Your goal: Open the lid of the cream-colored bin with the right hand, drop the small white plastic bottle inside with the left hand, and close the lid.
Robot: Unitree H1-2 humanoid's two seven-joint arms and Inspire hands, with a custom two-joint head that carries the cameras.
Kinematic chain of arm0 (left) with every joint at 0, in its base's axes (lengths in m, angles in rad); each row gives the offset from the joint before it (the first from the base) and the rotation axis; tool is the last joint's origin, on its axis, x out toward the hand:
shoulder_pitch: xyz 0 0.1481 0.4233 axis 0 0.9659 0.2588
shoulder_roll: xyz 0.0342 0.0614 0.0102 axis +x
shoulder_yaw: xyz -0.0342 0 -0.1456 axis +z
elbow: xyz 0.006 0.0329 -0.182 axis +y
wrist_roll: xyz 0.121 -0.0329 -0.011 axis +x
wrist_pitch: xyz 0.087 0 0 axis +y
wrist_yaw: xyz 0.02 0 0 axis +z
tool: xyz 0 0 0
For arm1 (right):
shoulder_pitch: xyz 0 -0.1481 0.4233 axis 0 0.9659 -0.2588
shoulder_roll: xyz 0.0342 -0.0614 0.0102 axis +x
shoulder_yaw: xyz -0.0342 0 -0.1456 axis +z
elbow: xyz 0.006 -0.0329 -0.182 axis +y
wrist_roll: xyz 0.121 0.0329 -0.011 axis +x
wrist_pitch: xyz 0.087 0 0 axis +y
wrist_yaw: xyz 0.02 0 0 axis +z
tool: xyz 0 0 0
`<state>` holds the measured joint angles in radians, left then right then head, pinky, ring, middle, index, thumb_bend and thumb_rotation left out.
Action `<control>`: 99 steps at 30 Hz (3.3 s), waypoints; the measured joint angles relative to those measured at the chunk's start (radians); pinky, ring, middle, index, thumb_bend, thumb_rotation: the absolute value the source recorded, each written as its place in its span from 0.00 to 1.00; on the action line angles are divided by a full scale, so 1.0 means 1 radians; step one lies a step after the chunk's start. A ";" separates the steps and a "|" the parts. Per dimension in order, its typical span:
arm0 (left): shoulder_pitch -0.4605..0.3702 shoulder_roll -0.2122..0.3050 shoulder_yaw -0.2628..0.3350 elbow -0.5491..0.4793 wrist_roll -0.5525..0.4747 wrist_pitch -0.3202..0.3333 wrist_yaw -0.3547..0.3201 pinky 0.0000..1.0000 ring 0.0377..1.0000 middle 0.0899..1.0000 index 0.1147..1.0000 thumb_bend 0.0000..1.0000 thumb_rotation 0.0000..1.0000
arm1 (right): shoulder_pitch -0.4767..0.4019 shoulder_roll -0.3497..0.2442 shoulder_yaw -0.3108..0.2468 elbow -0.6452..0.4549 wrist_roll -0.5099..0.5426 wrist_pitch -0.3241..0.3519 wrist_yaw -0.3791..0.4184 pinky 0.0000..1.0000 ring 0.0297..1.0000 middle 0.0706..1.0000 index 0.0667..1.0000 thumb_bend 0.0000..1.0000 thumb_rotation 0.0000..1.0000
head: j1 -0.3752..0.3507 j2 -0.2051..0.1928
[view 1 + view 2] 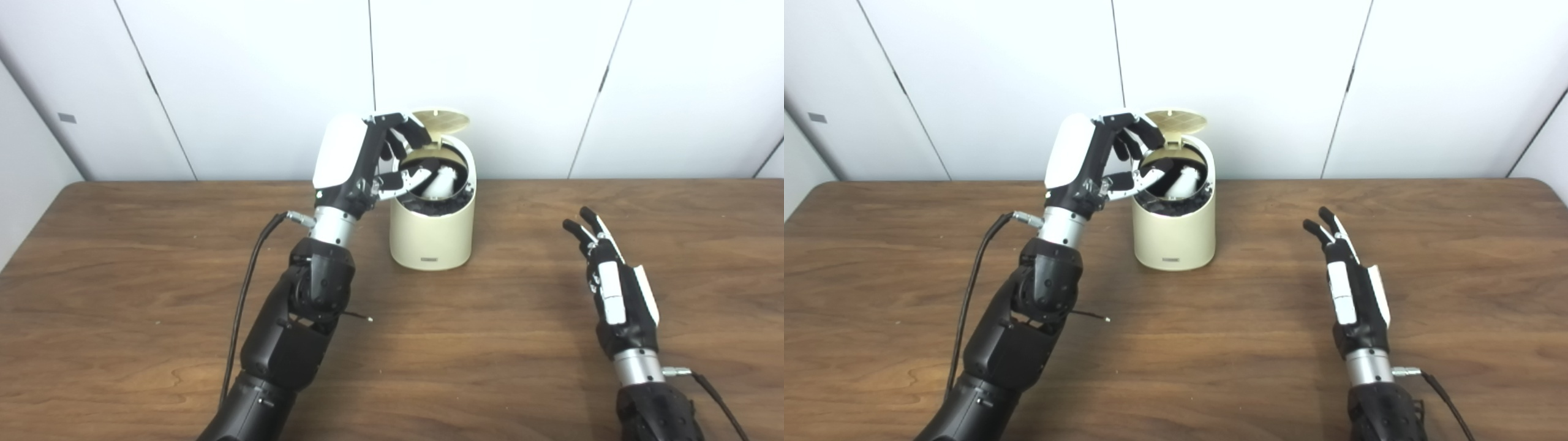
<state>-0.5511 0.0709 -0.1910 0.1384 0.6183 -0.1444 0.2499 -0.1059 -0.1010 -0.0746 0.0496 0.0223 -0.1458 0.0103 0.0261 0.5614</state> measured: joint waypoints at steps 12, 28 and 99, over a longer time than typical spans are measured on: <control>0.114 -0.032 0.183 -0.225 -0.216 0.249 -0.104 0.37 0.43 0.42 0.46 0.51 0.00 | 0.004 -0.001 -0.007 -0.014 0.031 0.002 0.004 1.00 0.96 0.90 0.93 0.68 0.96 | -0.015 0.000; 0.338 -0.031 0.247 -0.238 -0.540 0.355 -0.254 0.91 0.94 0.97 1.00 0.46 0.99 | -0.064 -0.036 0.018 -0.120 -0.023 0.186 0.008 0.99 0.96 0.91 0.89 0.72 0.99 | -0.058 0.000; 0.504 -0.093 0.176 -0.147 -0.511 0.109 -0.171 1.00 1.00 1.00 1.00 0.56 1.00 | -0.619 -0.232 0.345 -0.042 -0.554 0.383 0.289 0.94 0.97 0.94 0.78 0.59 1.00 | -0.051 0.014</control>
<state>-0.0468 -0.0218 -0.0149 -0.0090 0.1070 -0.0353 0.0785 -0.7248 -0.3331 0.2706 0.0072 -0.5314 0.2373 0.2996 -0.0245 0.5752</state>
